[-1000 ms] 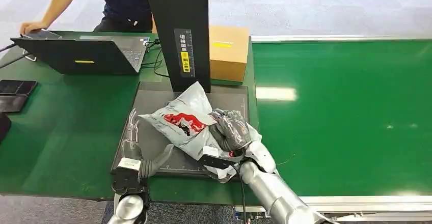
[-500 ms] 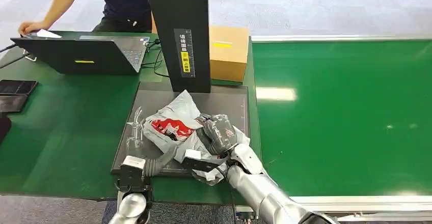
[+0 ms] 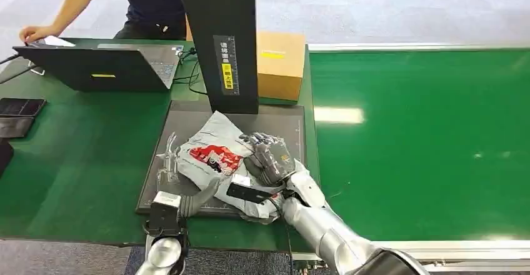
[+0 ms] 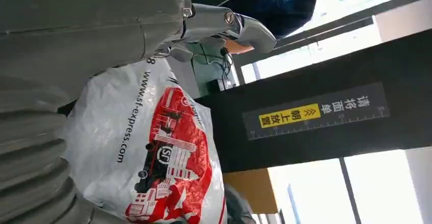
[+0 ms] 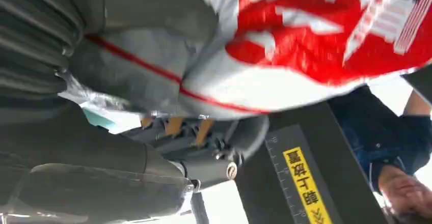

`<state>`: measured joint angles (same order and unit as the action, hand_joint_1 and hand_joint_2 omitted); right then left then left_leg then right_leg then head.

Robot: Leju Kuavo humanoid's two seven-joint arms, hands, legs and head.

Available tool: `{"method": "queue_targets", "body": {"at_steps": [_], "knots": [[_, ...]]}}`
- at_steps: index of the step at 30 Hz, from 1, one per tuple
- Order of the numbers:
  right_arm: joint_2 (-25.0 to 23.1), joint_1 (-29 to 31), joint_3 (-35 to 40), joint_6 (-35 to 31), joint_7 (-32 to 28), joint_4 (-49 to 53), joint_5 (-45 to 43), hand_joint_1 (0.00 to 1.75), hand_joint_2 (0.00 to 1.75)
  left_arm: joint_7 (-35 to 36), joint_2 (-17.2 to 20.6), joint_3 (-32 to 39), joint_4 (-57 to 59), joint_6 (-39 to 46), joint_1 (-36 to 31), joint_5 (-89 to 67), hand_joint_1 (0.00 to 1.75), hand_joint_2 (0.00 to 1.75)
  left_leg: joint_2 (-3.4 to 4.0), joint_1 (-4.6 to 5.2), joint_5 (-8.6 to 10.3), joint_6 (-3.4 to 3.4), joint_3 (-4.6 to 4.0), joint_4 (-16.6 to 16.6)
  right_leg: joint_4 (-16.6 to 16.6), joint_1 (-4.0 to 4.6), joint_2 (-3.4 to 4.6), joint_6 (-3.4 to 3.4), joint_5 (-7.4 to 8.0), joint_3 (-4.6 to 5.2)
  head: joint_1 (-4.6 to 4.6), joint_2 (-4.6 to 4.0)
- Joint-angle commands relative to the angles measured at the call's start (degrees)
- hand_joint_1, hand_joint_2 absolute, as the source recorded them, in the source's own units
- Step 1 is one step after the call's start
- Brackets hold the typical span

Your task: Moved the parcel from conveyor to table for the left to box.

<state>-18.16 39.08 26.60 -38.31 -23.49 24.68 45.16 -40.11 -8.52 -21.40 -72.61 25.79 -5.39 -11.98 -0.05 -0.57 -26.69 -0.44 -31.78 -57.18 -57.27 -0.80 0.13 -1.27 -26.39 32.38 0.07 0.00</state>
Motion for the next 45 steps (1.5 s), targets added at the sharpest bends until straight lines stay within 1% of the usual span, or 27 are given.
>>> {"method": "queue_targets", "body": {"at_steps": [1,3,4,5,6,10,12,13,15,16,17,18,19,21,22,23,24,27,29,31,32,34,36,37,41,42,45], "knots": [[-1.28,0.22,-7.26,2.88,-11.01,-0.97,-9.14,0.0,1.75,0.11,-0.72,3.4,1.37,-1.53,0.16,-1.63,0.0,1.75,0.03,-0.01,0.02,0.01,0.04,0.03,0.03,0.02,0.02,0.06,0.02,-0.03,0.0,0.0],[-1.3,-0.4,-8.0,4.04,-12.47,0.35,-10.82,0.0,1.75,0.11,-0.76,3.46,1.76,-1.54,-0.16,-1.72,0.0,1.75,0.01,-0.01,0.05,0.01,0.04,0.06,0.06,0.02,-0.01,0.08,0.04,-0.03,0.0,0.0],[-1.43,-1.68,-9.95,7.02,-15.6,2.82,-15.09,0.0,1.75,0.11,-0.56,3.27,2.06,-1.54,-0.37,-1.4,0.0,1.75,0.0,-0.01,0.05,0.01,0.05,0.07,0.07,0.03,-0.02,0.08,0.04,-0.05,0.0,0.0],[-1.44,-2.44,-10.5,8.55,-16.51,4.21,-16.83,0.0,1.75,0.11,-0.42,3.13,2.0,-1.11,-0.42,-0.79,0.0,1.75,-0.03,0.0,0.04,0.01,0.03,0.06,0.05,0.01,-0.04,0.06,0.03,-0.04,0.0,0.0],[-0.89,-4.18,-10.17,10.78,-16.51,7.93,-18.96,0.0,1.75,0.11,-0.26,2.78,1.94,-0.88,-0.49,-0.27,0.0,1.75,0.01,-0.01,0.05,0.01,0.05,0.08,0.07,0.03,-0.01,0.08,0.04,-0.05,0.0,0.0],[0.45,-7.71,-8.98,13.04,-16.51,14.73,-22.36,0.0,1.75,0.11,-0.07,2.12,1.97,-0.62,-0.47,0.75,0.0,1.75,-0.11,-0.02,0.04,0.01,0.05,0.07,0.07,0.03,-0.12,0.05,0.01,-0.08,0.0,0.0],[1.15,-8.9,-8.52,13.62,-16.51,16.66,-23.17,0.0,1.75,0.11,-0.15,2.05,2.09,-0.54,-0.54,0.9,0.0,1.75,-0.1,-0.02,0.03,0.01,0.04,0.06,0.07,0.03,-0.12,0.05,0.0,-0.08,0.0,0.0],[1.95,-10.19,-7.73,12.55,-16.51,18.61,-23.96,0.0,1.75,0.11,-0.08,1.91,1.93,-0.24,-0.45,1.13,0.0,1.75,-0.06,-0.01,0.02,0.01,0.04,0.05,0.06,0.02,-0.07,0.04,0.01,-0.05,0.0,0.0],[2.35,-10.72,-7.57,12.16,-16.51,19.21,-24.05,0.0,1.75,0.11,-0.13,1.93,1.89,-0.07,-0.34,1.11,0.0,1.75,-0.16,-0.01,0.05,0.02,0.03,0.06,0.08,0.02,-0.18,0.05,0.0,-0.07,0.0,0.0],[3.0,-12.16,-7.43,12.24,-16.51,21.31,-25.23,0.0,1.75,0.11,-0.3,2.31,1.83,0.44,0.04,0.79,0.0,1.75,-0.25,-0.02,0.08,0.03,0.09,0.13,0.16,0.04,-0.27,0.07,0.0,-0.18,0.0,0.0],[3.58,-13.24,-7.22,12.43,-16.51,22.82,-25.61,0.0,1.75,0.11,-0.27,2.42,1.6,0.69,0.42,0.6,0.0,1.75,-0.18,-0.02,0.05,0.02,0.07,0.08,0.11,0.03,-0.2,0.05,0.0,-0.12,0.0,0.0],[3.58,-13.24,-7.22,12.43,-16.51,22.82,-25.61,0.0,1.75,0.11,-0.27,2.42,1.6,0.69,0.42,0.6,0.0,1.75,-0.15,-0.01,0.04,0.02,0.07,0.07,0.11,0.02,-0.17,0.04,0.0,-0.11,0.0,0.0],[4.55,-15.28,-6.6,13.37,-16.51,26.04,-26.59,0.0,1.75,0.11,-0.24,2.94,0.7,0.98,1.58,0.04,0.0,1.75,-0.18,0.0,0.07,0.03,0.11,0.13,0.16,0.02,-0.2,0.06,0.02,-0.16,0.0,0.0],[4.94,-16.19,-6.33,13.35,-16.51,27.11,-26.63,0.0,1.75,0.11,-0.16,3.03,0.19,1.08,2.1,-0.1,0.0,1.75,-0.18,-0.01,0.07,0.03,0.08,0.11,0.14,0.02,-0.2,0.06,0.02,-0.14,0.0,0.0],[5.54,-18.53,-6.35,13.93,-16.51,30.25,-27.53,0.0,1.75,0.11,-0.13,3.61,-1.15,1.58,3.5,-0.64,0.0,1.75,-0.16,-0.01,0.05,0.02,0.09,0.1,0.13,0.02,-0.17,0.05,0.0,-0.13,0.0,0.0],[5.74,-19.36,-6.45,14.88,-16.51,31.24,-28.27,0.0,1.75,0.11,-0.04,3.72,-1.62,1.67,3.96,-0.73,0.0,1.75,-0.19,-0.01,0.06,0.03,0.16,0.18,0.22,0.02,-0.21,0.06,0.01,-0.22,0.0,0.0],[6.12,-21.49,-7.17,17.65,-16.51,34.41,-30.56,0.0,1.75,0.11,-0.05,4.15,-2.29,1.78,4.68,-0.98,0.0,1.75,-0.14,-0.01,0.04,0.02,0.1,0.11,0.14,0.02,-0.16,0.05,0.0,-0.14,0.0,0.0],[7.71,-26.9,-8.16,18.58,-15.42,41.22,-30.72,0.0,1.75,0.11,0.24,4.78,-2.4,1.68,5.54,-1.5,0.0,1.75,-0.21,-0.02,0.03,0.02,0.14,0.16,0.2,0.04,-0.23,0.07,-0.03,-0.21,0.0,0.0],[8.03,-27.43,-8.32,18.58,-15.48,41.53,-30.69,0.0,1.75,0.11,0.27,4.84,-2.4,1.71,5.57,-1.51,0.0,1.75,-0.14,-0.03,0.0,0.0,0.05,0.06,0.1,0.03,-0.16,0.04,-0.03,-0.09,0.0,0.0],[8.99,-30.7,-9.55,17.81,-13.99,44.26,-29.2,0.0,1.75,0.11,0.45,4.77,-2.27,1.42,5.44,-1.88,0.0,1.75,-0.22,-0.02,0.02,0.01,0.13,0.14,0.19,0.04,-0.24,0.08,-0.03,-0.19,0.0,0.0],[8.99,-30.7,-9.55,17.81,-13.99,44.26,-29.2,0.0,1.75,0.11,0.45,4.77,-2.27,1.42,5.44,-1.88,0.0,1.75,-0.24,-0.01,0.01,0.01,0.1,0.12,0.16,0.02,-0.26,0.05,-0.05,-0.17,-0.02,0.0],[10.01,-33.3,-10.93,17.96,-14.16,45.14,-29.67,0.0,1.75,0.11,0.77,4.31,-3.13,1.61,5.44,-1.72,0.0,1.75,-0.34,-0.03,0.05,0.01,0.13,0.18,0.25,0.05,-0.36,0.07,-0.04,-0.25,0.0,0.0],[10.64,-35.04,-11.75,18.42,-14.45,45.9,-30.22,0.0,1.75,0.11,0.9,4.17,-3.51,1.95,5.37,-1.54,0.0,1.75,-0.29,-0.02,0.02,0.0,0.08,0.1,0.16,0.03,-0.32,0.05,-0.05,-0.18,0.0,0.0],[10.82,-35.98,-12.21,19.7,-14.68,46.51,-31.54,0.0,1.75,0.11,1.0,4.25,-3.79,2.24,5.4,-1.34,0.0,1.75,-0.23,-0.02,0.01,0.0,0.1,0.12,0.19,0.03,-0.26,0.06,-0.03,-0.19,0.0,0.0],[10.89,-37.96,-13.63,20.57,-15.09,48.33,-32.55,0.0,1.75,0.11,1.36,4.25,-4.11,2.6,5.64,-0.93,0.0,1.75,-0.26,-0.01,0.0,0.0,0.09,0.1,0.15,0.02,-0.29,0.06,-0.06,-0.18,0.02,0.0],[10.87,-38.3,-14.1,20.27,-14.96,48.74,-32.25,0.0,1.75,0.11,1.52,4.21,-4.28,2.75,5.92,-0.9,0.0,1.75,-0.17,-0.01,-0.01,-0.01,0.07,0.07,0.12,0.02,-0.19,0.05,-0.04,-0.12,0.0,0.0],[10.77,-38.48,-14.48,20.11,-14.89,49.11,-32.07,0.0,1.75,0.11,1.6,4.21,-4.37,3.02,6.23,-0.9,0.0,1.75,-0.14,0.01,0.0,0.0,0.11,0.11,0.14,0.01,-0.16,0.08,-0.03,-0.14,0.0,0.0]]}}
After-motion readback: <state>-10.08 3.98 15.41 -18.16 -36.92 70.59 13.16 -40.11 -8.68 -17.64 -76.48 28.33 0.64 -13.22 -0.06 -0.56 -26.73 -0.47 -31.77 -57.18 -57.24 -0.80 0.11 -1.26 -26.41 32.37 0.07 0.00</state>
